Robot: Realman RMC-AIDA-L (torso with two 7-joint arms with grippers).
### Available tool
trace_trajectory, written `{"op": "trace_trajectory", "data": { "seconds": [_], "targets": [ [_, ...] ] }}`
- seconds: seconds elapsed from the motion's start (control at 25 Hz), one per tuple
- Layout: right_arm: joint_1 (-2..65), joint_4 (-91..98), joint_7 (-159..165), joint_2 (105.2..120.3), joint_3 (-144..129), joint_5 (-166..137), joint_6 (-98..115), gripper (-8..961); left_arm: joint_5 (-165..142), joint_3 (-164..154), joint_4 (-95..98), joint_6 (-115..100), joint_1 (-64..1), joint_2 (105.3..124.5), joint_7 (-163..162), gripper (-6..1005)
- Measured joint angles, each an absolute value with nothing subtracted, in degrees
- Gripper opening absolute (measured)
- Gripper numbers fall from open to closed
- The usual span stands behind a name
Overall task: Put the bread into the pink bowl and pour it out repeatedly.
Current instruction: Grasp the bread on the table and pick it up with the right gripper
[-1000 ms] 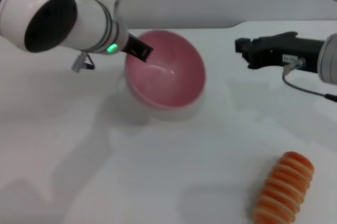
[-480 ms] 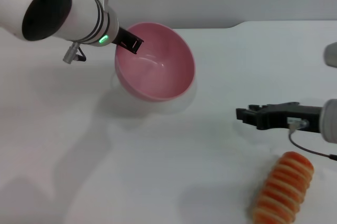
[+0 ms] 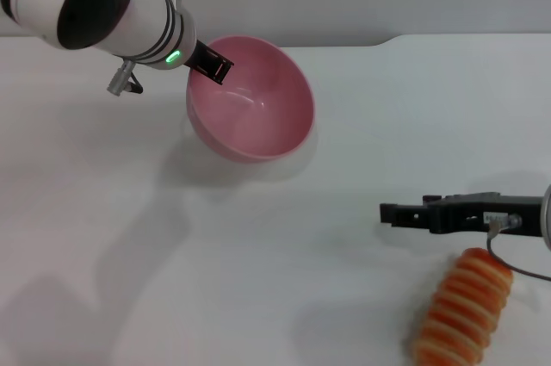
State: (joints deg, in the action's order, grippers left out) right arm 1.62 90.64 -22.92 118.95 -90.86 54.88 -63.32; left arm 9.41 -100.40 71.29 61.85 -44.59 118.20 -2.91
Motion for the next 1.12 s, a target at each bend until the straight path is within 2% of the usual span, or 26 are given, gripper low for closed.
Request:
{"op": "trace_trajectory", "data": {
  "seconds": [0.16,0.36,1.12],
  "targets": [
    [1.5,91.6,-22.6,118.97,-91.3,54.2,-65.1,787,9.5,-100.1,69.6,60.9,-45.4,118.26,-2.9,118],
    [1.6,94.9,-21.1,118.87,-90.4,49.4,-68.0,833,9.6,-100.0,68.7,60.1,-45.5,118.22,-2.9,118],
    [1.2,106.3,-6.9,119.23,-103.7,27.3,-74.6,831,9.4,-99.1,67.8,59.5,-46.0,118.21,-2.7,120]
  ]
}}
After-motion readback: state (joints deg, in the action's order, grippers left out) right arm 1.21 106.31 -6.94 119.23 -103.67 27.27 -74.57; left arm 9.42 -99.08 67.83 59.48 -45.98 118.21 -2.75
